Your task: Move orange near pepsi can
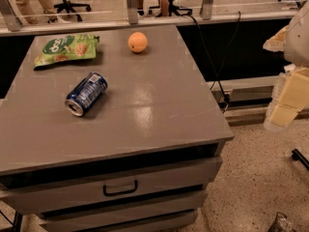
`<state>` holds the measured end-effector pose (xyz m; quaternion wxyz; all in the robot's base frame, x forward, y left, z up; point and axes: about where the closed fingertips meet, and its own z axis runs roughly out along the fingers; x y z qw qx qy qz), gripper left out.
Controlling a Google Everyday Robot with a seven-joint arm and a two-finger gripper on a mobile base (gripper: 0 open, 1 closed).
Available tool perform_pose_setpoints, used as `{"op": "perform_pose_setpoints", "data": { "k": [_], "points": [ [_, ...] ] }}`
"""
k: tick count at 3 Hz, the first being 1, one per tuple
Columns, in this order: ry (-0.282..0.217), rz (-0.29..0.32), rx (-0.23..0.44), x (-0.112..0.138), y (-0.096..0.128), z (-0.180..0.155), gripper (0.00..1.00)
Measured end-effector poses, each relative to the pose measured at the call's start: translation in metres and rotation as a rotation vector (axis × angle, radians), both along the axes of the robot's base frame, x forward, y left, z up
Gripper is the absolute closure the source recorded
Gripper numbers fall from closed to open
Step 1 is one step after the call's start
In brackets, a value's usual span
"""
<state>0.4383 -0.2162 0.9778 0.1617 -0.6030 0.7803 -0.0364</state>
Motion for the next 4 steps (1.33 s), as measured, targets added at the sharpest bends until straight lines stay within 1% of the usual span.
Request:
{"op": "perform_pose_setpoints", "data": {
  "k": [1, 2, 3, 4],
  "points": [
    [0.0, 0.0, 0.0, 0.0, 0.0, 0.0, 0.0],
    [-0.027, 0.019, 0.003, 0.014, 0.006, 0.005, 0.0],
    [-0.091, 0.046, 0.074, 0.059, 0.018, 0.013, 0.0],
    [-0.186, 0.015, 0.254, 0.12, 0.033, 0.02, 0.0]
  ]
}}
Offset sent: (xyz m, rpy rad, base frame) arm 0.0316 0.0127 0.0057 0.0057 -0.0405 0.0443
